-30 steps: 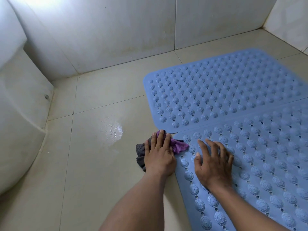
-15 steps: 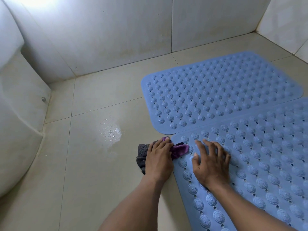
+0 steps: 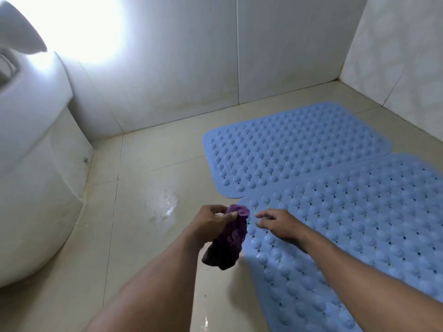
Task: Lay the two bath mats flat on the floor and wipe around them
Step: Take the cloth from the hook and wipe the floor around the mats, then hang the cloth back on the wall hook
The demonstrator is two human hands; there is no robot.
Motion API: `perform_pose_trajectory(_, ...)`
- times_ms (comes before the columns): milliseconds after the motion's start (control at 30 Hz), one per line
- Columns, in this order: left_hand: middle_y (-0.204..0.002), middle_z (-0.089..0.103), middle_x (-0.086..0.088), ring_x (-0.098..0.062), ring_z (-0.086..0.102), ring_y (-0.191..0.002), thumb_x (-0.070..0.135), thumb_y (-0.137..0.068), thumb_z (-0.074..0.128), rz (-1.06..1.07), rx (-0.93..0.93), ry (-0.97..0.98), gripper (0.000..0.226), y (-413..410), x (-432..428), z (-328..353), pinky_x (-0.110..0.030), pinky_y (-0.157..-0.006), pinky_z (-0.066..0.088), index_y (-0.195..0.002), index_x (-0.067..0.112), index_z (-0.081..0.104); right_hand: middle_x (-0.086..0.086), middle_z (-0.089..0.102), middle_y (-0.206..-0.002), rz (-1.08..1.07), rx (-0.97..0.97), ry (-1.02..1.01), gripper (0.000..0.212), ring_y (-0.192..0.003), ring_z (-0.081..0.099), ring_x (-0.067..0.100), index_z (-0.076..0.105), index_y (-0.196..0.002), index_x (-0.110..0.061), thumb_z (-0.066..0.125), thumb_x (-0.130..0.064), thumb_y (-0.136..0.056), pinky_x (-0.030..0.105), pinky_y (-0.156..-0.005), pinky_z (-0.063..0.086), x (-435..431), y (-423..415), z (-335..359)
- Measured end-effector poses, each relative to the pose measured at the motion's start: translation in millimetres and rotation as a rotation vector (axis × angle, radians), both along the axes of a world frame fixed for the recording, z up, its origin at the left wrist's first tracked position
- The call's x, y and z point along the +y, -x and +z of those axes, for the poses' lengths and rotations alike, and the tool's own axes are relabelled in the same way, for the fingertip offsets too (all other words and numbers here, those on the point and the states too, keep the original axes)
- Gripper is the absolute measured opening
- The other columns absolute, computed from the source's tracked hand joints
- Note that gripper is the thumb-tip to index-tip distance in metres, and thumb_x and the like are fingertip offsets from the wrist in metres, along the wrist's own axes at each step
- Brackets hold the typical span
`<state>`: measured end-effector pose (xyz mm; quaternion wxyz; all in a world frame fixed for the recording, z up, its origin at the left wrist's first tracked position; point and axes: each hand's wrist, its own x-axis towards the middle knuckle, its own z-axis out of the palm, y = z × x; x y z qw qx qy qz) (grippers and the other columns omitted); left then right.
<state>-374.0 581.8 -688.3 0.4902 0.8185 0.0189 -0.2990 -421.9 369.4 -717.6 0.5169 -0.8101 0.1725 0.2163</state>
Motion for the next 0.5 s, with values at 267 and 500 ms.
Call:
perform_pose_trajectory(267, -0.087, 0.075, -0.004, -0.018, 0.071, -0.071, 0.048, -0.082, 0.081, -0.067, -0.227, 0.018, 0.036, -17, -70, 126, -0.025, -0.059, 0.053, -0.101, 0.019, 0.071, 0.003, 0.075, -0.113, -0.045, -0.108, -0.207, 0.042, -0.111, 0.066, 0.016, 0.071, -0.108, -0.01, 0.067, -0.049, -0.091, 0.041, -0.09, 0.048, -28, 17, 116)
perform_pose_trajectory(500, -0.08, 0.066, -0.005, -0.018, 0.062, -0.067, 0.042, -0.09, 0.072, -0.125, -0.311, 0.022, 0.03, -16, -115, 206, -0.027, -0.062, 0.057, -0.096, 0.013, 0.078, 0.002, 0.055, -0.069, -0.17, -0.353, -0.102, 0.036, -0.054, 0.051, 0.013, 0.055, -0.082, -0.012, 0.056, -0.044, -0.099, 0.026, -0.05, 0.044, -84, 28, 228)
